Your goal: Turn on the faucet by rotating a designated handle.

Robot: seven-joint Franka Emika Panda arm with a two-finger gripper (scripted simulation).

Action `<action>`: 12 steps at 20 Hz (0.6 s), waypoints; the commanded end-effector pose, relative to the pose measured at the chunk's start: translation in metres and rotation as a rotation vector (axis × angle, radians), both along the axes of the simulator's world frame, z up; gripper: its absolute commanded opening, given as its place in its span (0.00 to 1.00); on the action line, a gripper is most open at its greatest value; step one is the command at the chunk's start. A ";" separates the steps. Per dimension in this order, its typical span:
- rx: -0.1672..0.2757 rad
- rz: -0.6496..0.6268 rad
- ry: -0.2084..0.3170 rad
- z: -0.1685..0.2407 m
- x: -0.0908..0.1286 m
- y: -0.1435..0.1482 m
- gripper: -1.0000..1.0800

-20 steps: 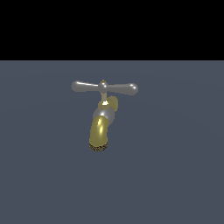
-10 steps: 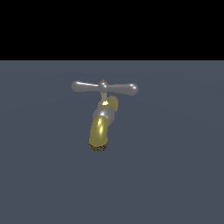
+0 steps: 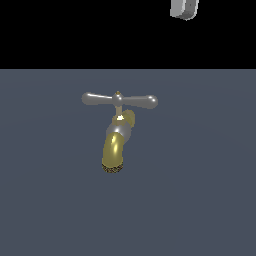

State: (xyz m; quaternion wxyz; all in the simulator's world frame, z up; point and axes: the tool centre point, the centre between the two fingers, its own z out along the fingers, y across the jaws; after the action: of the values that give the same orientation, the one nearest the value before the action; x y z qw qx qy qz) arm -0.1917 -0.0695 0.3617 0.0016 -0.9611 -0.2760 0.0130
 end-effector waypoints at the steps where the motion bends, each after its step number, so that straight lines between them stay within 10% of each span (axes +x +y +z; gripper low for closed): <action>1: 0.000 0.064 -0.002 -0.013 0.008 -0.003 0.00; 12: 0.002 0.334 -0.009 -0.066 0.045 -0.011 0.00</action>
State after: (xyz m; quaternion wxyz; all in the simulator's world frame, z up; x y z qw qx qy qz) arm -0.1516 -0.0799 0.3027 -0.0003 -0.9098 -0.4149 0.0092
